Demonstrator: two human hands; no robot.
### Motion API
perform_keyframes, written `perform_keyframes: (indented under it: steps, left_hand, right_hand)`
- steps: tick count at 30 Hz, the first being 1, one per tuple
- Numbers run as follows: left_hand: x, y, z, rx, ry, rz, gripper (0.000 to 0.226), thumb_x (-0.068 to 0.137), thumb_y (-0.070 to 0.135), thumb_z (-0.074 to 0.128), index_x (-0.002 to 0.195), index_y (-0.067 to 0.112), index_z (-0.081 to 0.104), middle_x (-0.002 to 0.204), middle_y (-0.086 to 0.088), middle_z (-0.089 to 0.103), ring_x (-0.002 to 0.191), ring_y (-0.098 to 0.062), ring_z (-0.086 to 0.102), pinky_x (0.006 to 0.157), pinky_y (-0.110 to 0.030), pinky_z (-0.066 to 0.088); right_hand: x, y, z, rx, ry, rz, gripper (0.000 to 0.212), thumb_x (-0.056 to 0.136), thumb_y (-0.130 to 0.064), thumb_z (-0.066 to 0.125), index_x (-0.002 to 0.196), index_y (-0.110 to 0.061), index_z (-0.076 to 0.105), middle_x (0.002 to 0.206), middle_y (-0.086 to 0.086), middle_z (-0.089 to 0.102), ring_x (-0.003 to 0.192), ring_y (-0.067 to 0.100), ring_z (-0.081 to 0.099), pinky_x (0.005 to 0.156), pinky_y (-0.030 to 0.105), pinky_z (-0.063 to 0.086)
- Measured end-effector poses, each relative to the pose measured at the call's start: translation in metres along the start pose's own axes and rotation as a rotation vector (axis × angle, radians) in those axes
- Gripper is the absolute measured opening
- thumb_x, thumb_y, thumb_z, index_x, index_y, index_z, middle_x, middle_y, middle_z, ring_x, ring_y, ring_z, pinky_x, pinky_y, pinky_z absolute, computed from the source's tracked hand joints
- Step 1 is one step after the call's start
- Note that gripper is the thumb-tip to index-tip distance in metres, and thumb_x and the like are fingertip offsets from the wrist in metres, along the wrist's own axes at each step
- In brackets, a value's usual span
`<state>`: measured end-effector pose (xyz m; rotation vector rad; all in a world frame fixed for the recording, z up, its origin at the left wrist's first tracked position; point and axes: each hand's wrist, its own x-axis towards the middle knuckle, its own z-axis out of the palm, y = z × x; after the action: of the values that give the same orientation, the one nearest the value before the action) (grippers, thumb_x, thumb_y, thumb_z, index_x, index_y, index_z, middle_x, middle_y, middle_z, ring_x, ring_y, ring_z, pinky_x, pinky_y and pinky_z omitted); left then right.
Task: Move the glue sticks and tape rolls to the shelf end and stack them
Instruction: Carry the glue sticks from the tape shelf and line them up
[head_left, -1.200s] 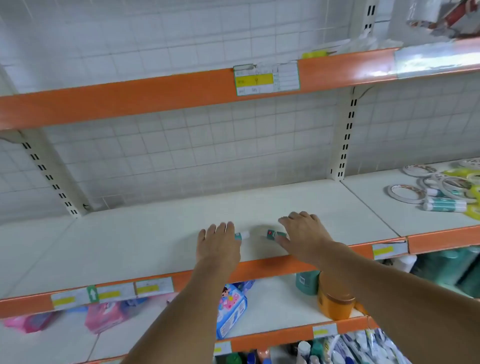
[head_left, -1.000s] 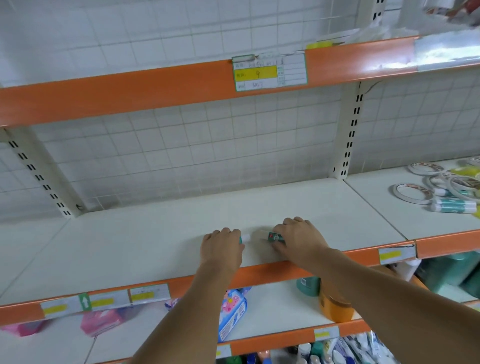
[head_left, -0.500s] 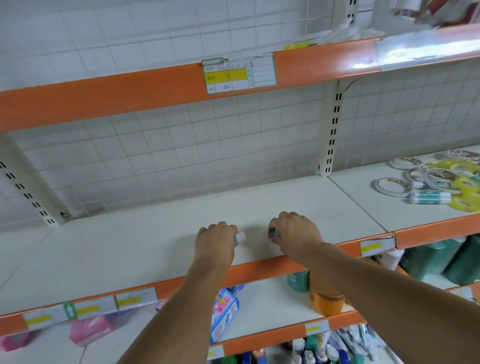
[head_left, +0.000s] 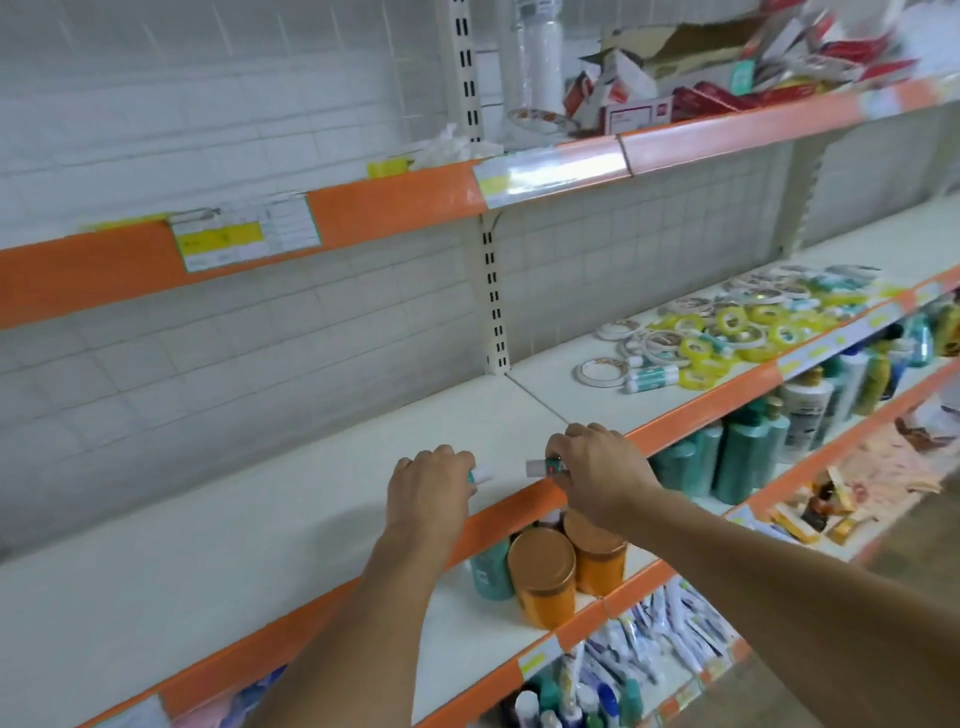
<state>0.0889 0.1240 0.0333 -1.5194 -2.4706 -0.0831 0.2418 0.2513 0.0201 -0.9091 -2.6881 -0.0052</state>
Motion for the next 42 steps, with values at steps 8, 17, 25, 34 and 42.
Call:
perform_keyframes:
  steps: [8,17,25,34,42]
  left_hand:
    - [0.021,0.093,-0.011,-0.078,0.067,0.331,0.017,0.095,0.029,0.059,0.112,0.026,0.059,0.108,0.002,0.060,0.099,-0.020,0.058,0.076,-0.030,0.036]
    - [-0.004,0.183,-0.008,-0.207,0.046,0.637,0.013,0.099,0.034,0.052,0.105,0.026,0.061,0.107,0.002,0.060,0.100,-0.023,0.056,0.079,-0.033,0.037]
    - [-0.014,0.244,-0.008,-0.223,0.035,0.791,0.015,0.101,0.032,0.051,0.112,0.028,0.061,0.106,0.002,0.061,0.098,-0.023,0.057,0.081,-0.033,0.036]
    - [-0.011,0.323,-0.007,-0.238,0.031,0.913,0.014,0.099,0.034,0.053,0.106,0.025,0.062,0.105,0.001,0.062,0.096,-0.023,0.059,0.078,-0.032,0.034]
    - [0.021,0.433,-0.005,-0.247,0.059,0.994,0.015,0.098,0.035,0.051,0.104,0.024,0.061,0.102,0.001,0.063,0.092,-0.024,0.059,0.075,-0.033,0.038]
  right_hand:
    - [-0.081,0.077,-0.038,-0.109,0.044,0.327,0.017,0.095,-0.024,0.054,0.109,-0.018,0.061,0.106,0.003,0.061,0.099,0.026,0.057,0.067,0.031,0.034]
    - [-0.191,0.109,-0.052,-0.167,0.052,0.638,0.020,0.091,-0.024,0.055,0.107,-0.021,0.065,0.106,0.002,0.064,0.102,0.030,0.059,0.076,0.035,0.047]
    - [-0.256,0.123,-0.068,-0.220,0.077,0.798,0.014,0.091,-0.026,0.054,0.099,-0.020,0.065,0.104,0.001,0.065,0.096,0.028,0.060,0.075,0.036,0.046]
    - [-0.297,0.167,-0.076,-0.258,0.096,0.933,0.017,0.094,-0.028,0.050,0.103,-0.024,0.065,0.104,-0.003,0.063,0.099,0.023,0.058,0.067,0.031,0.032]
    - [-0.322,0.266,-0.085,-0.295,0.109,1.020,0.016,0.092,-0.029,0.052,0.102,-0.024,0.064,0.102,-0.004,0.061,0.098,0.023,0.059,0.066,0.030,0.030]
